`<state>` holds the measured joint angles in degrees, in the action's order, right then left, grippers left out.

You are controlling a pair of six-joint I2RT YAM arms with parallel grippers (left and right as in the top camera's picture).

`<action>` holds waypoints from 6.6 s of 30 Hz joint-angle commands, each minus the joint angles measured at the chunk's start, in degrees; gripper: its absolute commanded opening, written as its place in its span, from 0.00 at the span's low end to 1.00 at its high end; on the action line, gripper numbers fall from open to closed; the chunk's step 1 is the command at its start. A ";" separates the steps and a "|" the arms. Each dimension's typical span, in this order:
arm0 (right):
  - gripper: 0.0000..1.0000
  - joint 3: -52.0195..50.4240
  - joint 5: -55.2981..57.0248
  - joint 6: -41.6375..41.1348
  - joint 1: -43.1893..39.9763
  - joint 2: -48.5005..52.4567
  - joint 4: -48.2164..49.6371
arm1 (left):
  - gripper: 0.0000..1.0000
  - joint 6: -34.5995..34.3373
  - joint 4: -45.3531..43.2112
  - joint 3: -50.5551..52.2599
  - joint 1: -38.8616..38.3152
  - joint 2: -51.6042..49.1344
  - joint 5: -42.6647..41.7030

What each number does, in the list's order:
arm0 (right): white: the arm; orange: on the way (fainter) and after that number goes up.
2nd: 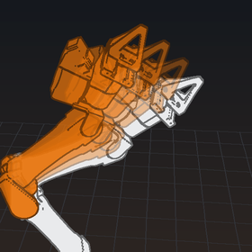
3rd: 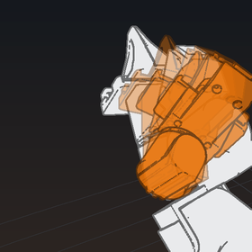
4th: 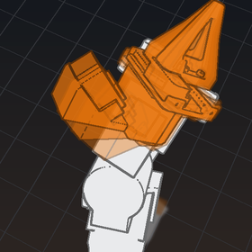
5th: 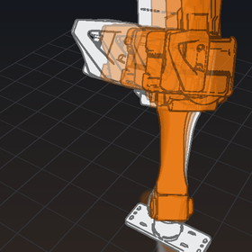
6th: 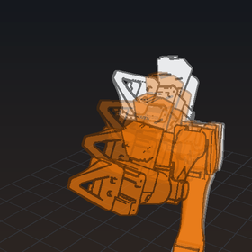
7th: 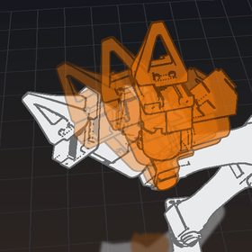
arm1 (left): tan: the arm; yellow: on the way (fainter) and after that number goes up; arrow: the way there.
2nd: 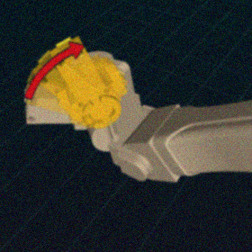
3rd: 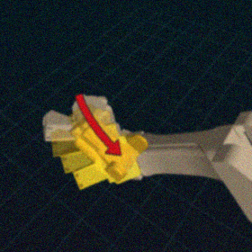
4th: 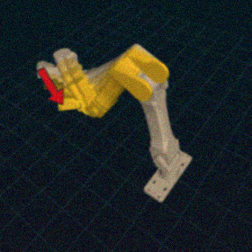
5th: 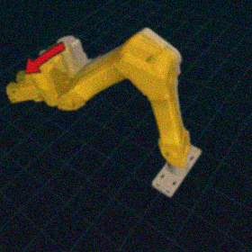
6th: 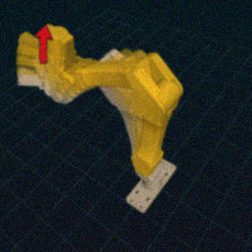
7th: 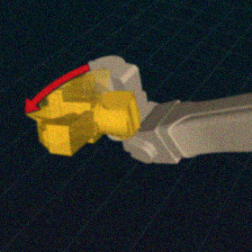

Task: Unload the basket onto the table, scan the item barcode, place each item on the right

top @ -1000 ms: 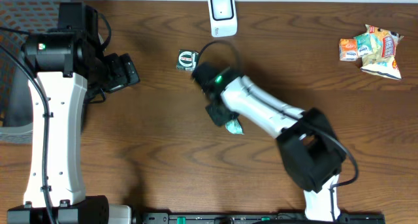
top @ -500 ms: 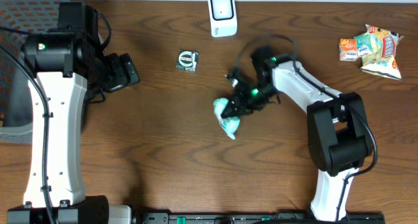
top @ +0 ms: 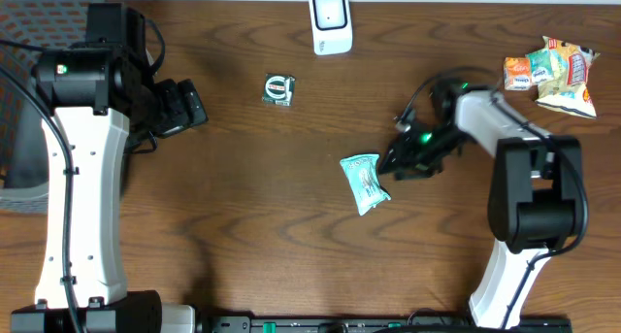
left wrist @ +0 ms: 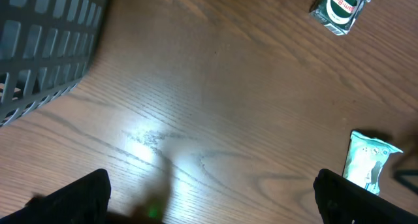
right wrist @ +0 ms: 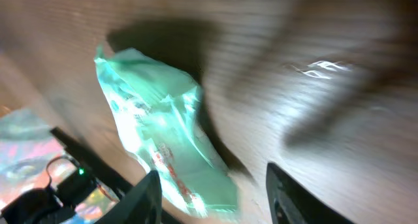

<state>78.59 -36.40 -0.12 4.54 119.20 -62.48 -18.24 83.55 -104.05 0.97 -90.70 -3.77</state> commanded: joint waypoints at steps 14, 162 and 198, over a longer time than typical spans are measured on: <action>0.50 14.51 35.26 -11.08 20.50 -2.82 -12.04 | 0.98 -0.74 0.17 0.26 0.09 -0.13 0.13; 0.01 11.52 5.01 11.91 16.52 -19.43 22.84 | 0.98 -0.74 0.17 0.26 0.09 -0.13 0.13; 0.01 4.85 76.15 -0.28 21.51 -9.66 18.99 | 0.98 -0.74 0.17 0.26 0.09 -0.13 0.13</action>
<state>84.58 16.16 4.45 24.64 105.73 -42.70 -18.24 83.57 -104.05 0.97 -90.70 -3.77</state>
